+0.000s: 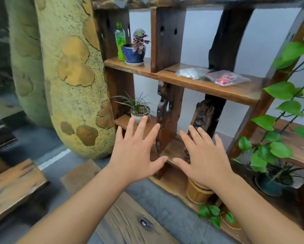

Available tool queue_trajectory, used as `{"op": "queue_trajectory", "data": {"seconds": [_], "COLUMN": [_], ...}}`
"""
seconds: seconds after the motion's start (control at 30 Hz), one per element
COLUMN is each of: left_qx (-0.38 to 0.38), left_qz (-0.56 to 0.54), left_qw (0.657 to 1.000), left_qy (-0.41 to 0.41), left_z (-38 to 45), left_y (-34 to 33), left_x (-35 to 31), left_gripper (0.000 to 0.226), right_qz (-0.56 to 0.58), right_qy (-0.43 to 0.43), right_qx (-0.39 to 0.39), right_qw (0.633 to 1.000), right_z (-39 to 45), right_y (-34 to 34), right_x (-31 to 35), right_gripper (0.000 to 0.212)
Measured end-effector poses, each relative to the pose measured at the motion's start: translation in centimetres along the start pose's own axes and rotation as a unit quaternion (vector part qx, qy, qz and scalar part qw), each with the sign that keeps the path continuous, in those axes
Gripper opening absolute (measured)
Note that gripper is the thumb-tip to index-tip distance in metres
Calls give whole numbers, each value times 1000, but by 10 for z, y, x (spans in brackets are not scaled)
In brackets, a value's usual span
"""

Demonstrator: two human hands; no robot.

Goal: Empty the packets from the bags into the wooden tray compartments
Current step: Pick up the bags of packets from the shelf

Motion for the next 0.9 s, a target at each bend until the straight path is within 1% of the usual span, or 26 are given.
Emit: {"op": "queue_trajectory", "data": {"seconds": [0.27,0.5,0.67,0.9], "left_qx": [-8,-23,-38,-52], "left_qz": [37,25,13,-6], "left_qw": [999,999,999,995], "left_qy": [36,27,-15,-89], "left_z": [0,16,60,134], "left_y": [11,9,1,-13], "left_x": [19,50,84,138], "left_gripper": [90,89,90,89], "right_qz": [17,23,21,1], "right_qy": [56,51,13,-87], "right_qx": [-32,-41,-55,-50], "right_qw": [998,998,998,995], "right_z": [29,58,94,154], "right_y": [8,14,15,10], "right_x": [29,45,56,62], "right_gripper": [86,86,85,85]}}
Point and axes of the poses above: each hand's wrist, its own z-axis towards the middle knuckle, its own y-axis out of the back of the hand, x = y × z, the point moved 4 cm from there along z, towards the middle knuckle, and after that the axes turned 8 degrees about -y, right-handed, at the moved point
